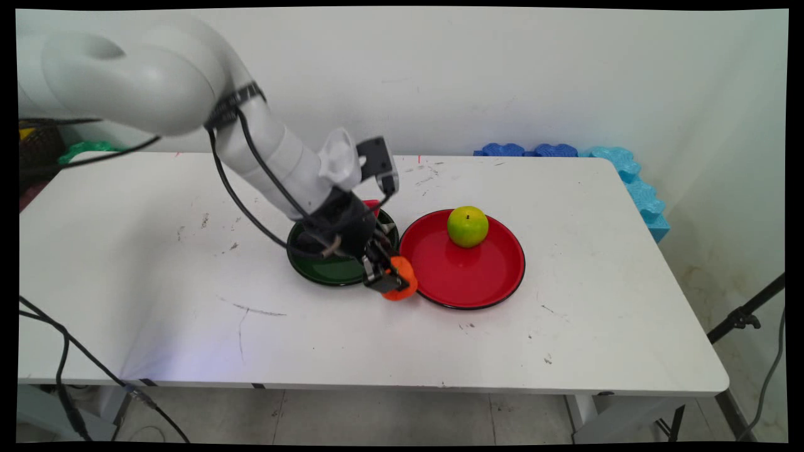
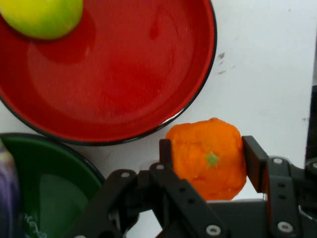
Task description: Place the picked object on the table
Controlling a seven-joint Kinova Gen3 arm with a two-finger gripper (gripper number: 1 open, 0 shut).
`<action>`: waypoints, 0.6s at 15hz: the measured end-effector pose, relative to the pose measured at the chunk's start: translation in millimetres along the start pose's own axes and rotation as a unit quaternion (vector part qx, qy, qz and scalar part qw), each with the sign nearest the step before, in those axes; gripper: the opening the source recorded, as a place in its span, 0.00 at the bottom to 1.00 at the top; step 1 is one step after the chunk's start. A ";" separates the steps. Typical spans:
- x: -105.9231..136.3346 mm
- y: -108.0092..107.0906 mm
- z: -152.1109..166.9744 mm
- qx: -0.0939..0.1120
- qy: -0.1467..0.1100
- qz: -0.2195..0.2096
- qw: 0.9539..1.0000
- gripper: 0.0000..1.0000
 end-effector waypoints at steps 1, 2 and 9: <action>-4.6 0.0 7.8 0.001 -0.002 0.000 1.000 0.00; -8.8 -0.1 15.5 0.002 -0.003 0.000 1.000 0.00; -28.2 0.0 43.1 0.005 -0.004 0.008 1.000 0.00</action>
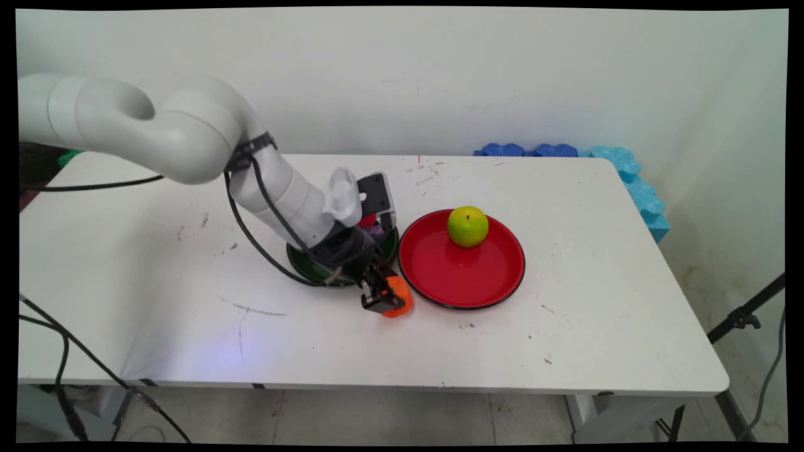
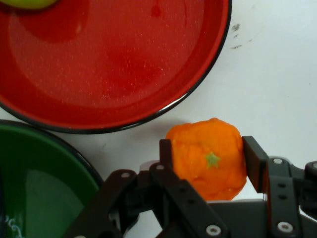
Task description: Place the picked object on the table
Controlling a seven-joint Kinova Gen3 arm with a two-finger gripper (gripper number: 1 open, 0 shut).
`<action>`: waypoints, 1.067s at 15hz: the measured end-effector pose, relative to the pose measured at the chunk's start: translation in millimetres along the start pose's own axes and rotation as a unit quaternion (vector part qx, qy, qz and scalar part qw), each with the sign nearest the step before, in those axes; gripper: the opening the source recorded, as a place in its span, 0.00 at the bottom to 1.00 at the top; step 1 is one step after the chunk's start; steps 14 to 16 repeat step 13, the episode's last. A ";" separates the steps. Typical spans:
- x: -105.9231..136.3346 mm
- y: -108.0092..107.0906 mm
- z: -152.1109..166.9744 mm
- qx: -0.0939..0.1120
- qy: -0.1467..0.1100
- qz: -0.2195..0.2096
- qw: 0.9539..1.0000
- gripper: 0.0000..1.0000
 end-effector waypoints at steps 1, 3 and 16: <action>-2.4 0.2 3.4 0.001 0.003 0.002 1.000 0.00; -5.8 0.2 8.4 0.004 0.009 0.004 1.000 0.00; -20.7 1.8 15.1 0.009 0.026 0.006 1.000 1.00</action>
